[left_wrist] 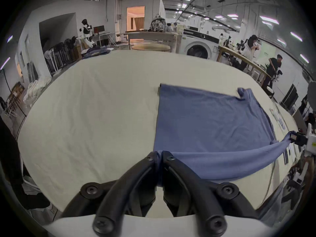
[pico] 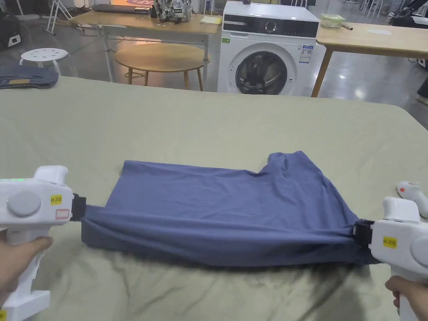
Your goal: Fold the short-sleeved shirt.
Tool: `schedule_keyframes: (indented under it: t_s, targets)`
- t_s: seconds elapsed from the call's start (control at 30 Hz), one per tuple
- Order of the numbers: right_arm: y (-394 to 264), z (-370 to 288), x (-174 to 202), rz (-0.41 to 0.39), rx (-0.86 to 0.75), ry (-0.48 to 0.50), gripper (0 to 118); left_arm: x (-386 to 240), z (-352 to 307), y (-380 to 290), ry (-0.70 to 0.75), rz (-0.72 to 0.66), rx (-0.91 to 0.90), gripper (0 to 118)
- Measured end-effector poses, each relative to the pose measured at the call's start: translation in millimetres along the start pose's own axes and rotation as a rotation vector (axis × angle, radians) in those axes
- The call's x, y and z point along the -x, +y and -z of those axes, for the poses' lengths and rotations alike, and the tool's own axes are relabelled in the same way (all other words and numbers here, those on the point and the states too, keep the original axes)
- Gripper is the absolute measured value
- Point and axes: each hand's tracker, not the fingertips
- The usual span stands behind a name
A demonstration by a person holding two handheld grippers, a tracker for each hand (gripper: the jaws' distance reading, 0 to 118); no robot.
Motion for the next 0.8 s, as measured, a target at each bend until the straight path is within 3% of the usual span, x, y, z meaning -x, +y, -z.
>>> schedule_keyframes:
  t_s: [0.3, 0.57, 0.67, 0.73, 0.8]
  targets:
    - [47.1, 83.3, 1.4, 0.025, 0.059, -0.009, 6, -6.0, 72.4, 45.6, 0.030, 0.014, 0.058, 0]
    - [48.0, 145.3, 2.7, -0.056, 0.153, -0.054, 7, -14.2, 119.9, 41.2, 0.060, 0.030, 0.155, 0]
    - [42.2, 136.1, 13.1, -0.073, 0.157, -0.072, 9, -15.0, 125.2, 38.5, 0.058, 0.032, 0.157, 0]
    - [39.2, 140.0, 15.9, -0.097, 0.145, -0.100, 18, -15.9, 122.9, 36.3, 0.048, 0.023, 0.150, 3]
    - [38.1, 132.7, 19.0, -0.124, 0.104, -0.119, 40, -15.8, 116.3, 37.4, 0.041, 0.019, 0.136, 19]
